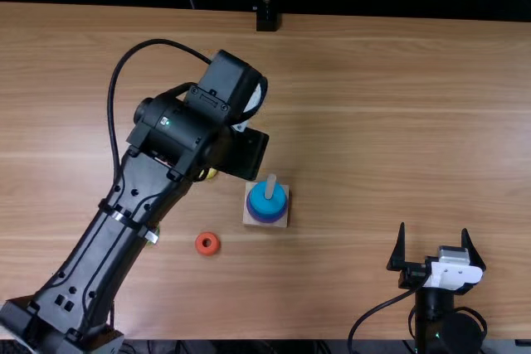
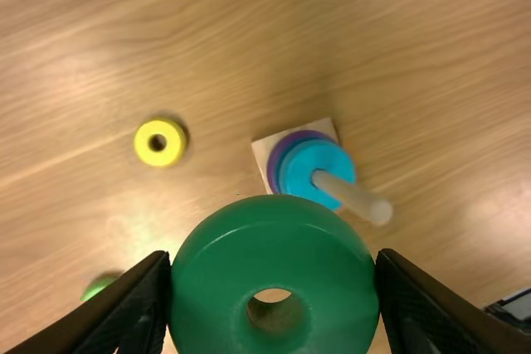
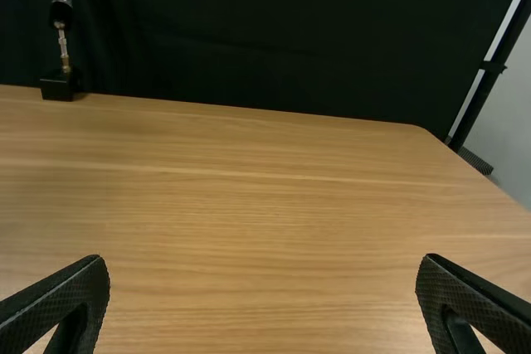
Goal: Build the Hanoi tower: stack the rings onto the peg from bottom to top in this color order: purple, dark blue, light blue, dark green, light green, yellow, orange.
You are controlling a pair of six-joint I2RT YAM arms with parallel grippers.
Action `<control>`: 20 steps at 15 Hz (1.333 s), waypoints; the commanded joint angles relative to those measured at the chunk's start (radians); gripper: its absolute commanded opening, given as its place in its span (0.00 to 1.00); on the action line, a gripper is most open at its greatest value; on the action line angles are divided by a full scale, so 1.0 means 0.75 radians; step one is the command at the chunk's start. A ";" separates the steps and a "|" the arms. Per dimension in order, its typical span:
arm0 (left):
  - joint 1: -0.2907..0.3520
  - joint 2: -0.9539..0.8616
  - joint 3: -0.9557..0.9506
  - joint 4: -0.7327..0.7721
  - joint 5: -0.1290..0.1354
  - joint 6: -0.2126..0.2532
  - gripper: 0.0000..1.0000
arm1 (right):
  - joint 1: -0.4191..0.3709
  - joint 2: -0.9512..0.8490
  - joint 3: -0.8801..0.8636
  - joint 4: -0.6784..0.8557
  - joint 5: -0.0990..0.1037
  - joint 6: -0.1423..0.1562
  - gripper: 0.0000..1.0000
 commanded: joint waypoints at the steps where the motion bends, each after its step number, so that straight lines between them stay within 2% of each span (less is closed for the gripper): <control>1: -0.038 0.039 0.040 -0.007 0.005 -0.046 0.00 | -0.005 -0.025 -0.011 0.003 -0.009 0.000 1.00; 4: -0.100 0.084 0.040 -0.007 0.008 -0.051 0.00 | -0.005 -0.025 -0.011 0.001 -0.009 0.000 1.00; 7: -0.147 0.123 0.044 -0.007 0.005 -0.097 0.00 | -0.005 -0.025 -0.011 0.001 -0.009 0.000 1.00; 10: -0.177 0.155 0.044 -0.004 0.008 -0.100 0.00 | -0.007 -0.025 -0.011 0.001 -0.009 0.000 1.00; 20: -0.196 0.235 0.044 0.018 0.010 -0.100 0.00 | -0.005 -0.025 -0.011 0.003 -0.007 0.000 1.00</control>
